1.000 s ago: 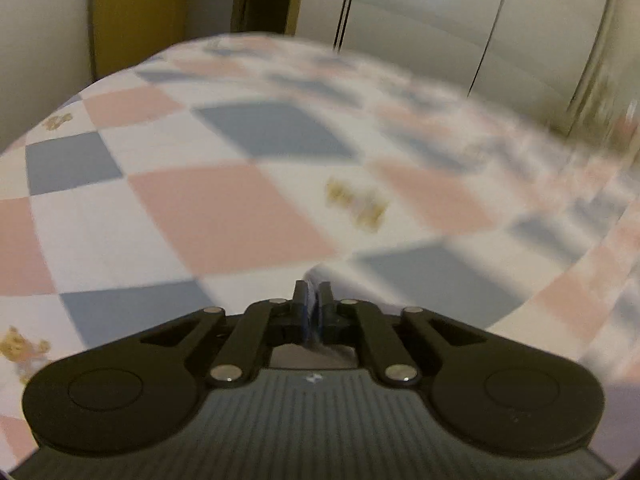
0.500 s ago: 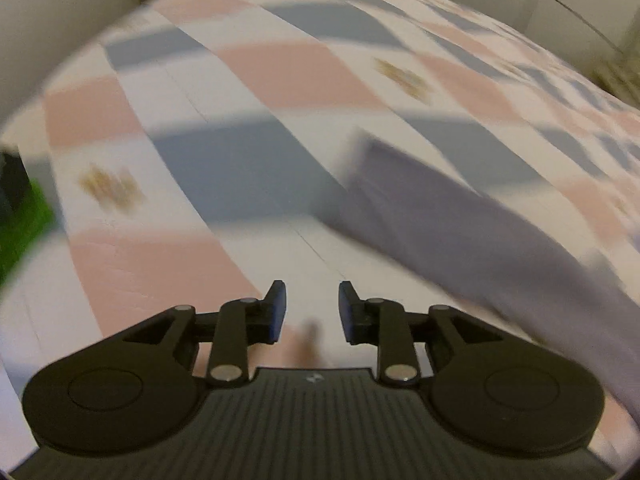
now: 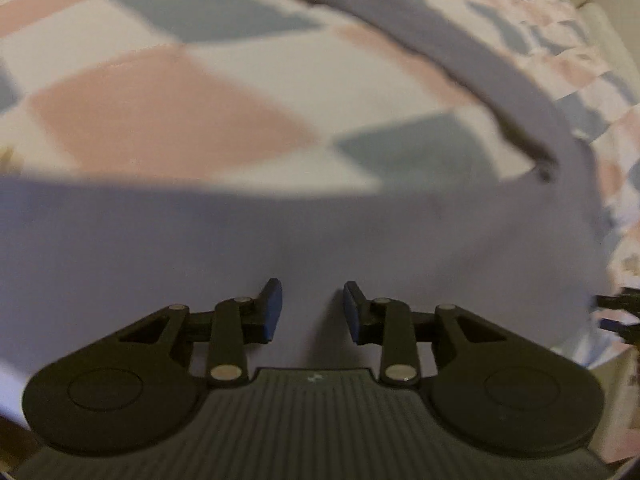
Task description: Fold clothes
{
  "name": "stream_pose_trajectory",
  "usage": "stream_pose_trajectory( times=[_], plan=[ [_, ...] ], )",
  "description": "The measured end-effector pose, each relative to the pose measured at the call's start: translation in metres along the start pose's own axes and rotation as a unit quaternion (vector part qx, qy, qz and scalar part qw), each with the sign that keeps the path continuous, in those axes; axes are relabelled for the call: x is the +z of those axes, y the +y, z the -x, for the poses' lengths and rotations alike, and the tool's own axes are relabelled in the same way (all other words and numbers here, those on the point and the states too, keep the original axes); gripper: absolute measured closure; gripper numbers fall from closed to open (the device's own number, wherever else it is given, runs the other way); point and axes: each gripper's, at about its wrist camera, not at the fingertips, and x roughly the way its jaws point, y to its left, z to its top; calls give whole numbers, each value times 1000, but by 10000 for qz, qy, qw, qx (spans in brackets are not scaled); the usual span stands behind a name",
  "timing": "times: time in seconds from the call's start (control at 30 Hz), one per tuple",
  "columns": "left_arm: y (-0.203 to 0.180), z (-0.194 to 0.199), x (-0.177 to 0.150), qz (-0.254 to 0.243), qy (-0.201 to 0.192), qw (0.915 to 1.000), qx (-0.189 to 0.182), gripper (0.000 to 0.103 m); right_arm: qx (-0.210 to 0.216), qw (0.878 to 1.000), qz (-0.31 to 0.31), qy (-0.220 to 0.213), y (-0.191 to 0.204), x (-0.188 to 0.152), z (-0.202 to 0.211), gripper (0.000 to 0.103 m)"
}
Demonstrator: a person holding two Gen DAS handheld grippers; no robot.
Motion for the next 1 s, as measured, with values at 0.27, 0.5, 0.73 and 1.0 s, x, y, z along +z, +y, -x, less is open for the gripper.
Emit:
stream_pose_trajectory(
  times=[0.27,0.5,0.73,1.0],
  plan=[
    [-40,24,-37,186,-274,9979,562,58,944,9935,-12,-637,-66,11,30,47],
    [-76,38,-56,229,-292,9940,1033,59,868,9955,151,-348,-75,18,24,57],
    [-115,115,-74,242,-566,9912,1174,44,1290,9890,715,-102,-54,15,69,47],
    [-145,154,-93,153,-623,9896,1288,38,1616,9716,1722,138,-13,-22,116,37]
  ],
)
